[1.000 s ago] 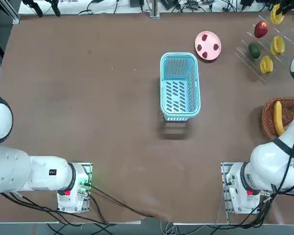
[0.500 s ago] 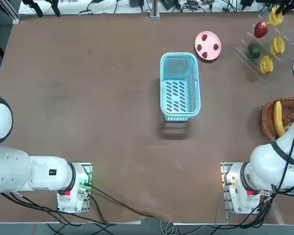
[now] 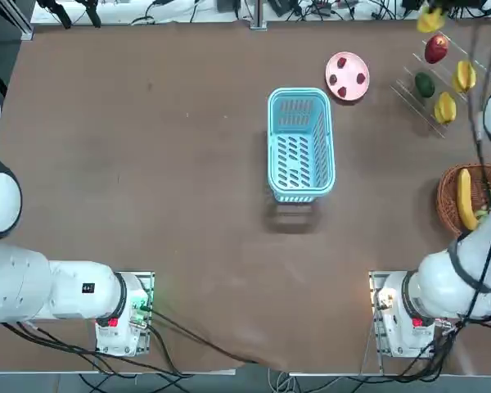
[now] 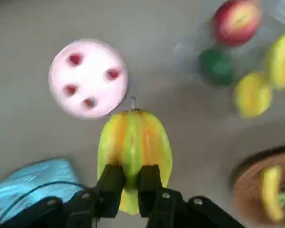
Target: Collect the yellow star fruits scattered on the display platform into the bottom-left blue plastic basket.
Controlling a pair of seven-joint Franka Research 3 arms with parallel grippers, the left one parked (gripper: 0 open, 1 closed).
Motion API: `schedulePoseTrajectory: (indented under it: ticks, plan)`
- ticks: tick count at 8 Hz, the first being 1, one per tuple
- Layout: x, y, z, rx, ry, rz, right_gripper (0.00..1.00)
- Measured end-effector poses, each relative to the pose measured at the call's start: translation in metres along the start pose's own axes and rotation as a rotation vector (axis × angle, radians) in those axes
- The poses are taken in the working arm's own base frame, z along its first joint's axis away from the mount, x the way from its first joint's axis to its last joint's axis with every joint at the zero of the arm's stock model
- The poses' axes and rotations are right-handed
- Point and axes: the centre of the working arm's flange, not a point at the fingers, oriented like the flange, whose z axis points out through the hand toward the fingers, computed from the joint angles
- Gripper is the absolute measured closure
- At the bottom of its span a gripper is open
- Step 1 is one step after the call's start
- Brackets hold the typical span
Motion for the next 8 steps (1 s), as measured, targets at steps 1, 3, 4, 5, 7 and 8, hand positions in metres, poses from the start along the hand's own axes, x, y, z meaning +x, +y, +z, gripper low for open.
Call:
schedulePoseTrajectory:
  ticks: [1,3,4,5,7,8]
  plan:
    - [-0.037,-0.040,0.010,0.034,-0.013,0.032,0.78]
    - [-0.118,-0.095,0.038,0.090,0.011,0.118,0.78]
    - [-0.163,-0.122,0.062,0.102,0.031,0.185,0.78]
    - [-0.207,-0.148,0.091,0.113,0.048,0.242,0.78]
    - [-0.270,-0.189,0.141,0.139,0.072,0.293,0.78]
    - [-0.286,-0.201,0.160,0.143,0.076,0.295,0.78]
